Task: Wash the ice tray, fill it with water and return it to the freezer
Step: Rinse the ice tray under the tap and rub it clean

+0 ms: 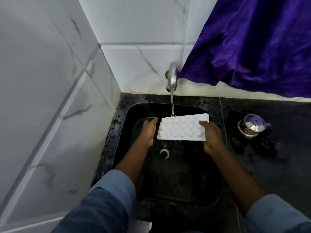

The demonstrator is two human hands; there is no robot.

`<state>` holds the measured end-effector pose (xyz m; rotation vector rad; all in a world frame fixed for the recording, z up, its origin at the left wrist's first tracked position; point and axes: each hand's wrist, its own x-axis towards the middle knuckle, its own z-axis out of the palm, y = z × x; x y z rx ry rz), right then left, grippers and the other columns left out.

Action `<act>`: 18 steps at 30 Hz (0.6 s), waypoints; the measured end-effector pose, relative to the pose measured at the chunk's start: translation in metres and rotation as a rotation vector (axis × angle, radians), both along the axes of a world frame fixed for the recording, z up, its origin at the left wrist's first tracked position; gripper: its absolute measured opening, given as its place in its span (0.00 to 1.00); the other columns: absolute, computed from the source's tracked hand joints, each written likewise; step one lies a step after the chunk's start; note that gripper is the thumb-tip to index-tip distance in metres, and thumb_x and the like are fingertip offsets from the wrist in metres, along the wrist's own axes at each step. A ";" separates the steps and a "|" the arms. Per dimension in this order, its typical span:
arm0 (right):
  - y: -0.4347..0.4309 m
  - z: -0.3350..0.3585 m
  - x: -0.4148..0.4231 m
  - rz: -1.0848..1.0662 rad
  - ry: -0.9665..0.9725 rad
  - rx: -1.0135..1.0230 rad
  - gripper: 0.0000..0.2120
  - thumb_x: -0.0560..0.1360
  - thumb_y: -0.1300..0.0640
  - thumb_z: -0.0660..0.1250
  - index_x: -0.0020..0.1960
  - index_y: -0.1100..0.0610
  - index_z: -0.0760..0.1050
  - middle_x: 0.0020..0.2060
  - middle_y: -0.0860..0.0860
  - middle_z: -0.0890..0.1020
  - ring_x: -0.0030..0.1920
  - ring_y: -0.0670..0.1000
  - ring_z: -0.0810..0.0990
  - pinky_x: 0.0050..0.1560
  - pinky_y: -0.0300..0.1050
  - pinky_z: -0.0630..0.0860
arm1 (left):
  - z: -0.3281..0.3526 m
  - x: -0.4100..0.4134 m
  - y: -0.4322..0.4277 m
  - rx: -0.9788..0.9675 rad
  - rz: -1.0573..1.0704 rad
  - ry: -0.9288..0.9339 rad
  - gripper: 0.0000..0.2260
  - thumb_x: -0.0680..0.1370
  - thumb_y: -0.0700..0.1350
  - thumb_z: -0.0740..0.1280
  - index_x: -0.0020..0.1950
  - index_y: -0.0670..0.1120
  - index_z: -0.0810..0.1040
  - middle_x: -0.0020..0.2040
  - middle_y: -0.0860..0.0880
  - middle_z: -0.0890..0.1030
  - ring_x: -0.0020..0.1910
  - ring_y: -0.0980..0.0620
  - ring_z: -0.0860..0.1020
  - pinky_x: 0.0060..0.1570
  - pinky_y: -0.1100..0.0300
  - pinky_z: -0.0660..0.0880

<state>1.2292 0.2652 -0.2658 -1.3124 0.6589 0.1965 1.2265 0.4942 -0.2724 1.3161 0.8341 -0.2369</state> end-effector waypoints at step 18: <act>0.043 -0.033 0.042 0.219 0.001 -0.296 0.26 0.77 0.48 0.76 0.67 0.62 0.74 0.57 0.56 0.84 0.52 0.55 0.87 0.56 0.60 0.84 | -0.001 0.019 0.050 -0.100 -0.024 -0.074 0.20 0.83 0.44 0.74 0.68 0.31 0.80 0.65 0.32 0.83 0.64 0.31 0.82 0.68 0.33 0.78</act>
